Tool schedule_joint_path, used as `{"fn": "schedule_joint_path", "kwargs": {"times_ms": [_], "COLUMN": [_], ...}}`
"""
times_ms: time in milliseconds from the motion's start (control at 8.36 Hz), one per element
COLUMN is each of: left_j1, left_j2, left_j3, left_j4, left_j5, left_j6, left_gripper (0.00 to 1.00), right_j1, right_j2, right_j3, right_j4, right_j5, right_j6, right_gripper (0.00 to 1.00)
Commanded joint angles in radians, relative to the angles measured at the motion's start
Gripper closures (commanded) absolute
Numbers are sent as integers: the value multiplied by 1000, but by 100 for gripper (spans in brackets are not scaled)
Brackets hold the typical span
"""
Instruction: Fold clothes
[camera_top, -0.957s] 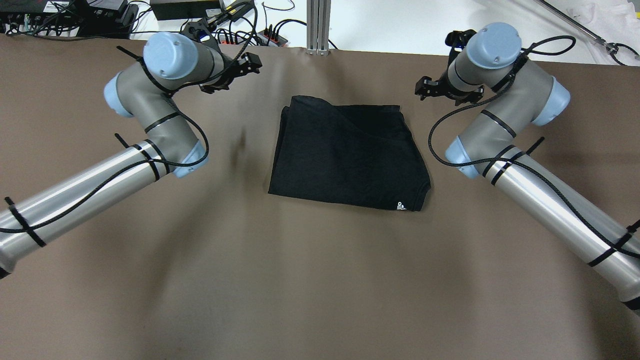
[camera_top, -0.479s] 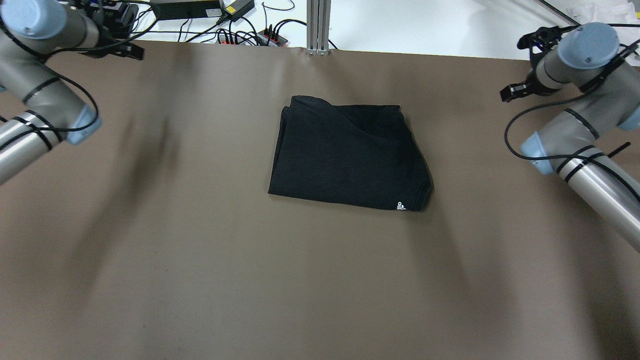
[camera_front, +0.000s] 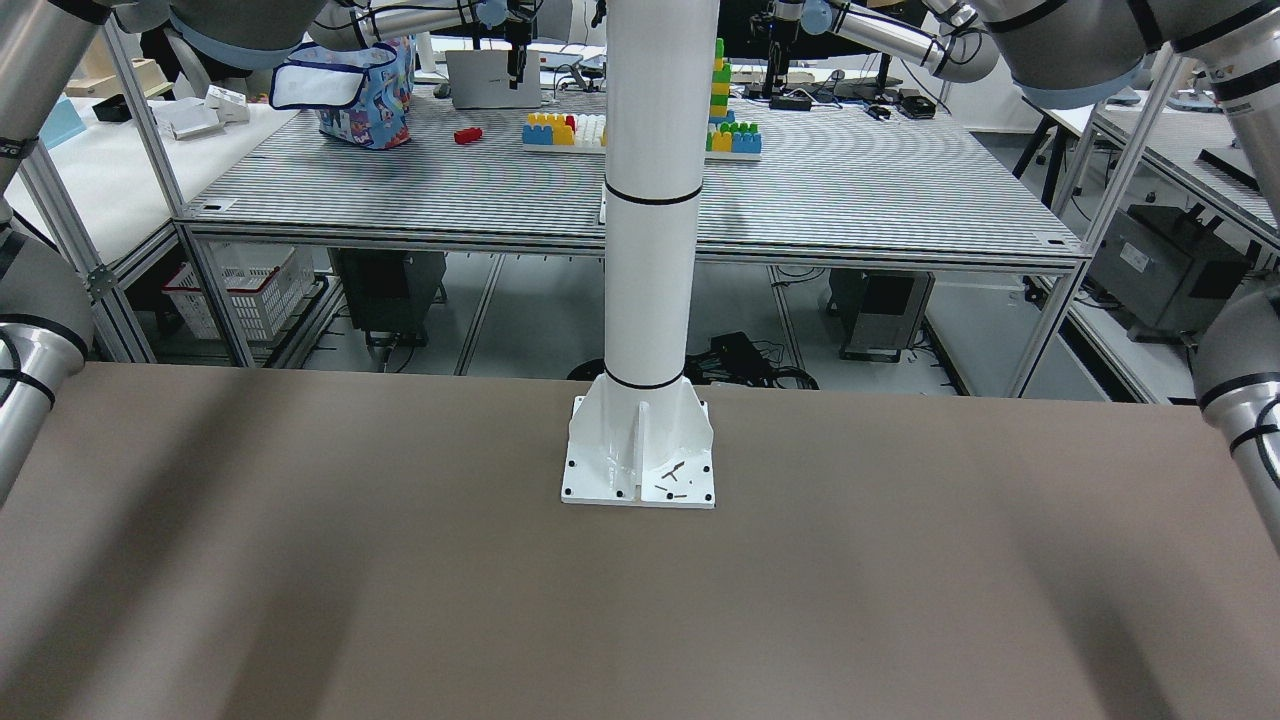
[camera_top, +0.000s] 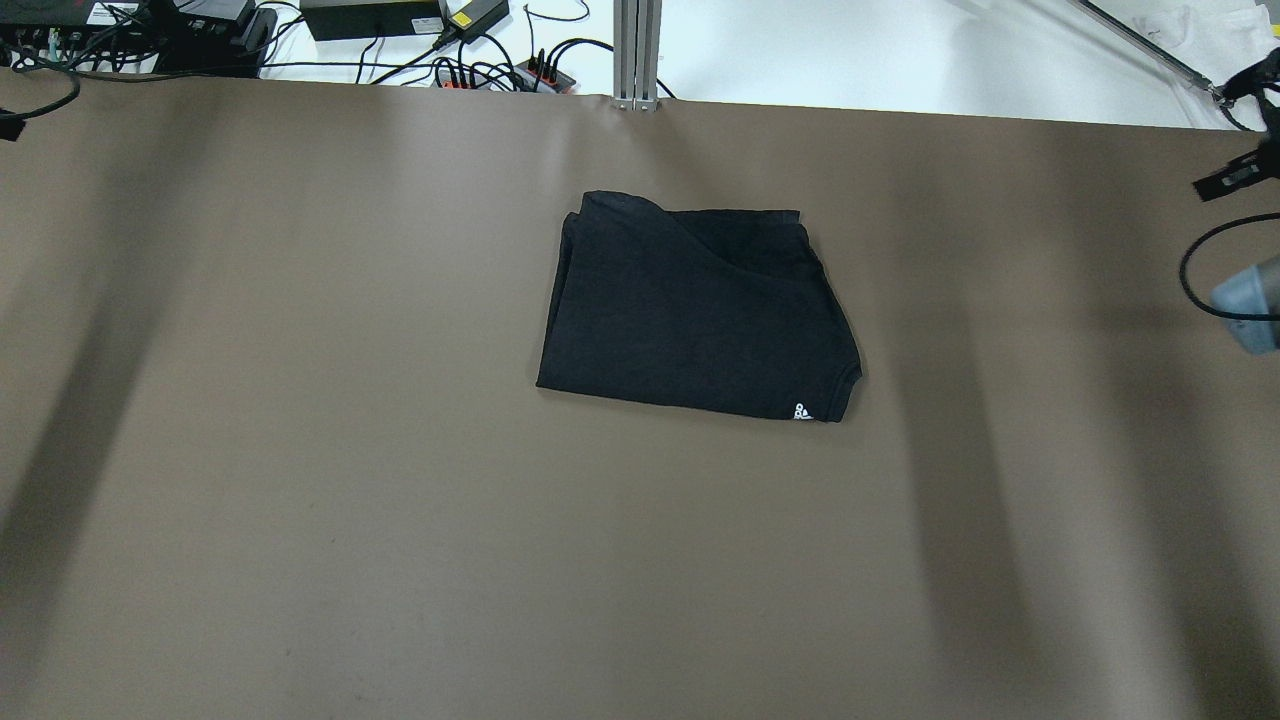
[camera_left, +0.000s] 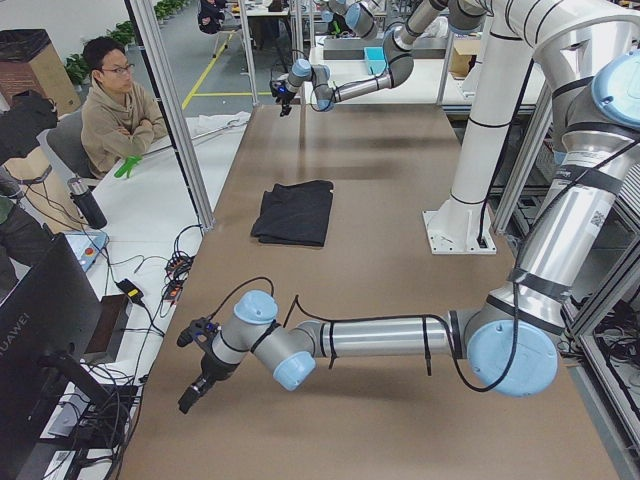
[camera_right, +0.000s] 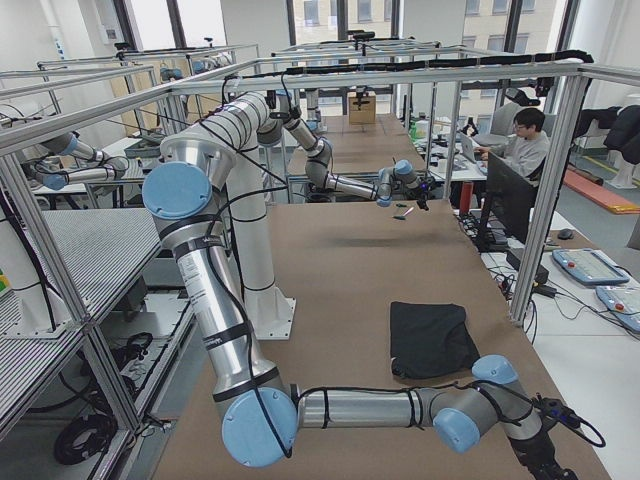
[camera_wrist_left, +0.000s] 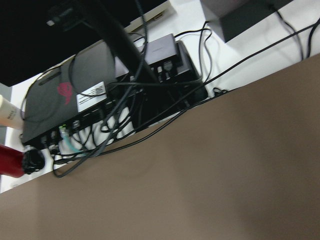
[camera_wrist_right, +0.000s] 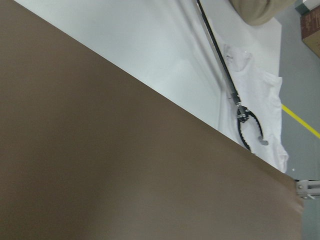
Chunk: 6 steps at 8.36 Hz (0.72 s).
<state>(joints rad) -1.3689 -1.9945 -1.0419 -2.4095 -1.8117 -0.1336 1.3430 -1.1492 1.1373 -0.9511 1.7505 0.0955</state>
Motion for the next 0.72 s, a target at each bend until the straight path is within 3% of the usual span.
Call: {"fn": "schedule_joint_path", "kwargs": {"times_ms": [0, 598], "left_j1": [-107, -156], "left_j2": [87, 189], "left_j3": [-1, -36], "left_j4": [-90, -125], "left_j5": [0, 81], "left_j6": [251, 215], "left_gripper": [0, 0], "right_j1": [128, 185], "right_j2": [-58, -153], "right_j3": [2, 103], "right_j4": [72, 83], "right_j5": [-23, -20], "right_j6": [-216, -223], "right_gripper": [5, 5]}}
